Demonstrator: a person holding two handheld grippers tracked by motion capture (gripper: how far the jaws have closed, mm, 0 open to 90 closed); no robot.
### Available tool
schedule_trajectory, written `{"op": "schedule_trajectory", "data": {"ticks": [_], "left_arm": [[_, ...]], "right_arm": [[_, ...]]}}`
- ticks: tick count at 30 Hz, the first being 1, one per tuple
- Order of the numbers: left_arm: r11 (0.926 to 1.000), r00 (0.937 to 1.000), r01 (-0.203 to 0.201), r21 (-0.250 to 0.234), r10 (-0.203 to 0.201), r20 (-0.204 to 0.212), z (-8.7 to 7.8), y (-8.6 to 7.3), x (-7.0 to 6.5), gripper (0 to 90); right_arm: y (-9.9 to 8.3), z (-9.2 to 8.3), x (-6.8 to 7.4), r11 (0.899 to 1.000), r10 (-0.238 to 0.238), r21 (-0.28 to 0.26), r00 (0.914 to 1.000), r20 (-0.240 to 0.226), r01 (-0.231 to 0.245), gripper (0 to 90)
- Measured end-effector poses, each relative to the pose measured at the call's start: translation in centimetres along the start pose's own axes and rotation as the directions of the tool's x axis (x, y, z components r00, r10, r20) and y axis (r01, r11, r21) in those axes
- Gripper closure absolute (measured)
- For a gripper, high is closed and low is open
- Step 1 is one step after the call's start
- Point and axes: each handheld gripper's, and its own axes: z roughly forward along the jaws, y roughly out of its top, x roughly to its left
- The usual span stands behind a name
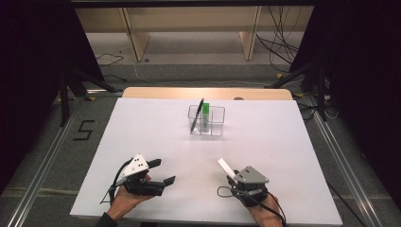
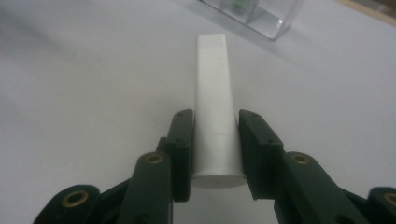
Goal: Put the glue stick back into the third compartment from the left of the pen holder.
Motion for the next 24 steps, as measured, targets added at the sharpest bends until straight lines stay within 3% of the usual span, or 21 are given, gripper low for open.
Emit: {"op": "schedule_trajectory", "data": {"ticks": [3,9,12,16,18,21,24], "left_arm": [[1.0,1.0,0.001,0.007,-0.001,0.003,0.0,0.0,0.1,15.7],[0.9997,0.9998,0.007,0.022,-0.008,0.019,0.1,0.0,0.3,15.7],[0.9995,0.9996,0.01,0.029,-0.011,0.027,0.2,0.0,0.3,15.7],[0.9993,0.9995,0.008,0.036,-0.009,0.031,0.2,0.0,0.4,15.7],[0.9993,0.9994,0.013,0.034,-0.014,0.032,0.3,0.0,0.4,15.7],[0.9988,0.9997,-0.001,0.048,-0.001,0.024,0.4,0.0,0.7,15.7],[0.9984,0.9989,0.011,0.056,-0.014,0.044,0.4,0.2,1.1,15.7]], "right_arm": [[0.3,-0.1,0.7,0.998,-0.062,-0.014,0.998,-0.01,0.062,67.7],[0.5,0.0,1.3,0.991,-0.131,-0.036,0.991,-0.026,0.13,67.7],[0.6,0.0,1.8,0.983,-0.178,-0.051,0.9836,-0.029,0.177,67.7],[0.7,-0.1,2.7,0.963,-0.262,-0.072,0.9652,-0.008,0.26,67.6],[0.8,0.0,3.1,0.943,-0.322,-0.087,0.9468,0.01,0.321,67.7],[0.8,0.1,3.9,0.901,-0.419,-0.098,0.9066,0.047,0.422,67.6],[0.7,0.2,4.6,0.837,-0.53,-0.101,0.8431,0.09,0.537,67.6]]}}
